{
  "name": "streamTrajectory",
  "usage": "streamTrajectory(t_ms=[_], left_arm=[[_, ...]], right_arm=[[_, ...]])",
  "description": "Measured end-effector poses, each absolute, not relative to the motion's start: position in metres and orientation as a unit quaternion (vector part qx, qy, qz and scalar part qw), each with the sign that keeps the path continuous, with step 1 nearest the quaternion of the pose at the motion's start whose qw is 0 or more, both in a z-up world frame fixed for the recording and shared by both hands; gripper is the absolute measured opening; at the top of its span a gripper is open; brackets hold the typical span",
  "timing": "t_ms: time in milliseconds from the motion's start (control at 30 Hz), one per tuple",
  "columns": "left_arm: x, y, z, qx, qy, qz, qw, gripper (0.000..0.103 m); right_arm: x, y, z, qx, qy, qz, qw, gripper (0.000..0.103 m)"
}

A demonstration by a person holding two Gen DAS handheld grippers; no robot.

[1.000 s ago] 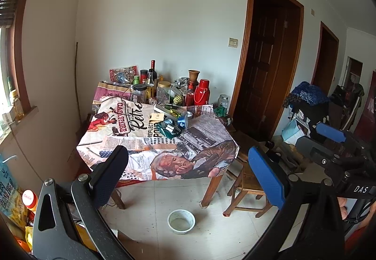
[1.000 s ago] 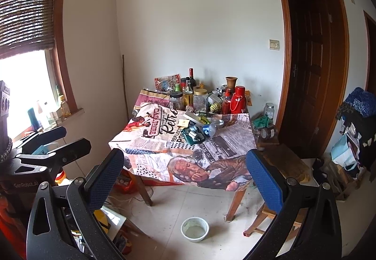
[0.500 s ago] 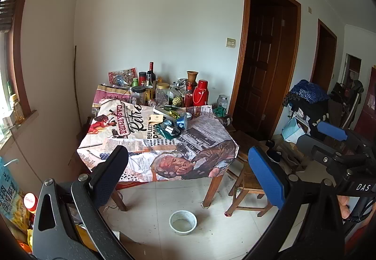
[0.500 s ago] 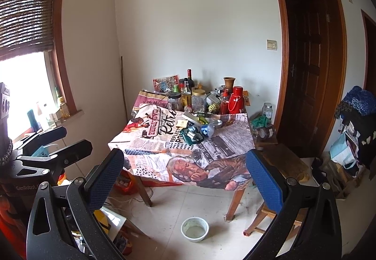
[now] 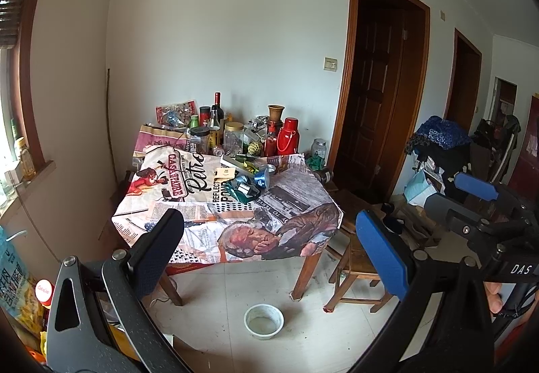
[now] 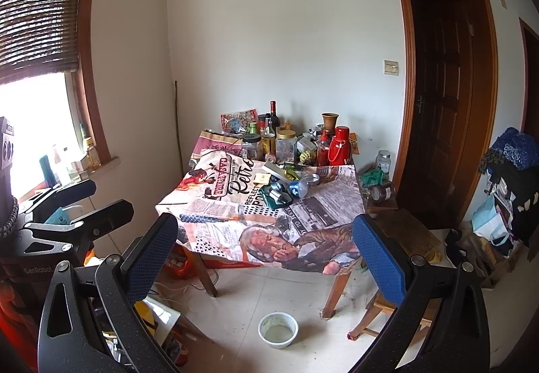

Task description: Collect trash

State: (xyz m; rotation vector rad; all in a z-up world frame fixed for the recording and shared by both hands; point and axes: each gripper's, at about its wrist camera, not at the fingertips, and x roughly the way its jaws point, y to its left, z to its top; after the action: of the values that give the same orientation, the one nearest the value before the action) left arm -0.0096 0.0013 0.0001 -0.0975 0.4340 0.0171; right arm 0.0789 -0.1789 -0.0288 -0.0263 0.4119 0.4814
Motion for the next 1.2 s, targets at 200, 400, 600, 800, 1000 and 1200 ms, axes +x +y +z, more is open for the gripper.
streamTrajectory(t_ms=[200, 400, 600, 800, 1000, 1200], left_arm=[[-0.01, 0.006, 0.003, -0.047, 0.213, 0.007, 0.976, 0.103], [-0.01, 0.014, 0.005, -0.046, 0.209, 0.002, 0.977, 0.103], [-0.006, 0.025, 0.006, -0.047, 0.207, -0.004, 0.977, 0.103], [0.004, 0.041, 0.007, -0.054, 0.208, -0.006, 0.977, 0.103], [0.023, 0.052, 0.005, -0.055, 0.209, 0.01, 0.976, 0.103], [0.059, 0.056, 0.001, -0.047, 0.212, 0.021, 0.976, 0.103]], right_arm=[[0.078, -0.179, -0.03, -0.013, 0.202, 0.236, 0.95, 0.103], [0.079, -0.177, -0.03, -0.012, 0.201, 0.235, 0.951, 0.103], [0.083, -0.165, -0.029, -0.015, 0.199, 0.225, 0.954, 0.103], [0.091, -0.152, -0.032, -0.012, 0.204, 0.212, 0.956, 0.103], [0.112, -0.145, -0.03, -0.013, 0.204, 0.198, 0.959, 0.103], [0.15, -0.148, -0.028, -0.011, 0.193, 0.184, 0.964, 0.103]])
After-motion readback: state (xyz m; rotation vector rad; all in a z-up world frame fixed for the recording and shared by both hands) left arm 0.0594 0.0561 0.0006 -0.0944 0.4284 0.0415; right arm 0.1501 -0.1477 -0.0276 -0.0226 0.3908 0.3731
